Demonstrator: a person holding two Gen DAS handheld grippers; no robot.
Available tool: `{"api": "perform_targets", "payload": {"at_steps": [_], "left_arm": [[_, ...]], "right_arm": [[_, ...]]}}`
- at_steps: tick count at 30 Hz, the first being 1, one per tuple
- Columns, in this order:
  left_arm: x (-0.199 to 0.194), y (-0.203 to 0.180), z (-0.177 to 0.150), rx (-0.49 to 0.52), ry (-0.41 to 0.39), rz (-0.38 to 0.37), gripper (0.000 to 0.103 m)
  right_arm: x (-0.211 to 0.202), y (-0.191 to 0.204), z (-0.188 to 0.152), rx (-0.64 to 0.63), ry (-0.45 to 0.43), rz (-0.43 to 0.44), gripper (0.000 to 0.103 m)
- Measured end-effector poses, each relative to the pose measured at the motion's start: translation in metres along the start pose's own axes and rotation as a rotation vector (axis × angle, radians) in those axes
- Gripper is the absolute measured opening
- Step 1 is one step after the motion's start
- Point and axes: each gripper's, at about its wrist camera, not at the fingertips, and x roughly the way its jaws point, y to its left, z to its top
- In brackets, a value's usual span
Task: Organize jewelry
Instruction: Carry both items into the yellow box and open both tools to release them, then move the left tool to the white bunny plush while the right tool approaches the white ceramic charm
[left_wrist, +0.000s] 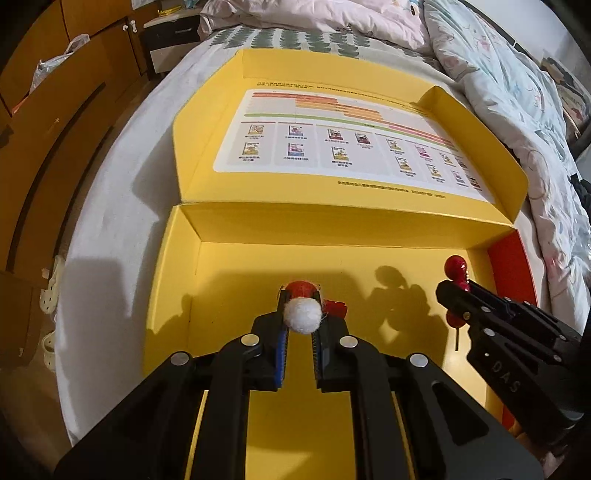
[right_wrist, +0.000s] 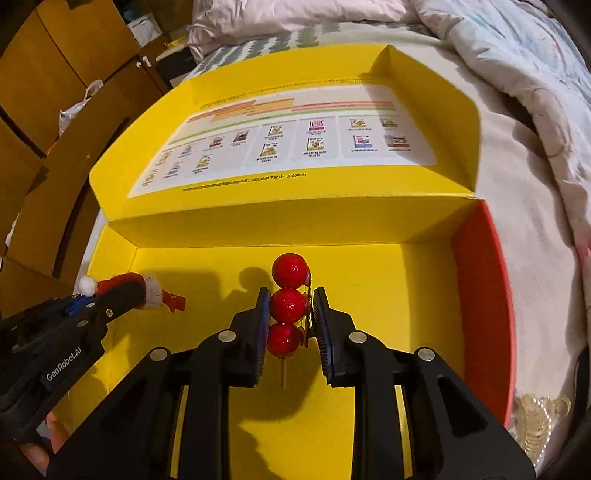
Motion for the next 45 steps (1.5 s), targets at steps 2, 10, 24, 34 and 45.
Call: {"api": "perform_targets", "payload": {"at_steps": [2,10,24,34,45], "left_arm": [[0.003,0.000,0.001,0.001,-0.002,-0.002,0.011],[0.014,-0.003,0.007,0.008,0.005,0.004,0.011],[0.021,-0.003,0.011,0.011,0.018,0.010,0.015],[-0.008,-0.002,0.009,0.003,-0.042,0.003,0.065],[-0.066,0.005,-0.024,0.008,-0.094,0.024,0.067]], "right_arm": [[0.006,0.000,0.003,0.001,0.005,-0.003,0.024],[0.021,-0.002,0.011,0.004,0.018,-0.006,0.024],[0.027,-0.007,0.012,0.022,0.015,-0.015,0.029],[-0.016,-0.002,0.011,0.018,-0.057,0.001,0.029],[-0.089,-0.006,-0.025,0.022,-0.124,0.009,0.030]]}}
